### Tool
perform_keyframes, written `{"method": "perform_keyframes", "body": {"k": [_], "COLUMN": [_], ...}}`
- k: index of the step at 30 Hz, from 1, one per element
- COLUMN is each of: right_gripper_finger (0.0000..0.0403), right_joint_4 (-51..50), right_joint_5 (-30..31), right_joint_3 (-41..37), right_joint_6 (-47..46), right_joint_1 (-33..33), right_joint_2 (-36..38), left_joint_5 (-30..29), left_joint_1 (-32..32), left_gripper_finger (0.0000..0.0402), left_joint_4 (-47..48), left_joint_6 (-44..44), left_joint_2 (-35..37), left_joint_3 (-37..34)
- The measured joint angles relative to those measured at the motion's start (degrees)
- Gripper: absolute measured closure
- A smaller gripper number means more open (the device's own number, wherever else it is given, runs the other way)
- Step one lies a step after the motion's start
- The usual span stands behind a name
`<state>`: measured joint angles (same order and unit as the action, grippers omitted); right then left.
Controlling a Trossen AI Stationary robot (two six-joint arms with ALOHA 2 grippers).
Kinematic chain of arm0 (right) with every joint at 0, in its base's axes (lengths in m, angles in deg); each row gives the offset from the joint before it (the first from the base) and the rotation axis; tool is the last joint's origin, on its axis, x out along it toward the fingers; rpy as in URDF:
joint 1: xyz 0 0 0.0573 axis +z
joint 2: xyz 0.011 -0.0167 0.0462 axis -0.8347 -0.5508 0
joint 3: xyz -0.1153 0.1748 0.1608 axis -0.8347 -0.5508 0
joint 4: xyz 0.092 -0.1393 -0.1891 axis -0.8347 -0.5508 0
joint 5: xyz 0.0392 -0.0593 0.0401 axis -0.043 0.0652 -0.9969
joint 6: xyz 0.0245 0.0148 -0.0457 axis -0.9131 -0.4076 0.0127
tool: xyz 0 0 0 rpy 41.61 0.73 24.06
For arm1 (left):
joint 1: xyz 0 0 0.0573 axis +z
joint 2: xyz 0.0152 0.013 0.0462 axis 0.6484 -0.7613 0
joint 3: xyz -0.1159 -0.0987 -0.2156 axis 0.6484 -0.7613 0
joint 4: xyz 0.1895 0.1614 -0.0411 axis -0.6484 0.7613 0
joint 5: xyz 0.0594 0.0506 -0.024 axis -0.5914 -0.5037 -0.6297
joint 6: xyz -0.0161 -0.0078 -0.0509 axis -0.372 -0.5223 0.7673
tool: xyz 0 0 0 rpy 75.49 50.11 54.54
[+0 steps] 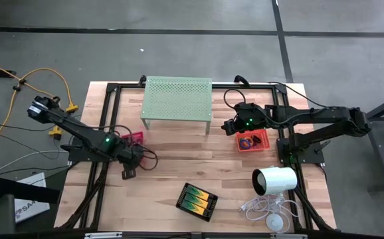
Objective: Pick & Place Office Desk Supplies
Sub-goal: Put the red bin on the shelf
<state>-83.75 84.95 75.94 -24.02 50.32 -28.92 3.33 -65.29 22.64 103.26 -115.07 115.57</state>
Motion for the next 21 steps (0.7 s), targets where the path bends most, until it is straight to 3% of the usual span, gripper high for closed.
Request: {"method": "perform_keyframes", "body": {"k": [13,21], "right_gripper_finger": [0.0308,0.0308], "right_joint_4": [0.0,0.0], "right_joint_5": [0.0,0.0], "right_joint_3": [0.0,0.0], "right_joint_6": [0.0,0.0], "right_joint_1": [0.0,0.0], "right_joint_2": [0.0,0.0], "left_joint_5": [-2.7,-3.7], "left_joint_1": [-6.0,-8.1], "left_gripper_finger": [0.0401,0.0401], "left_joint_4": [12.6,14.2], "left_joint_6": [3.4,6.3], "left_joint_2": [-12.5,-15.0], "left_joint_3": [16.7,19.3]}}
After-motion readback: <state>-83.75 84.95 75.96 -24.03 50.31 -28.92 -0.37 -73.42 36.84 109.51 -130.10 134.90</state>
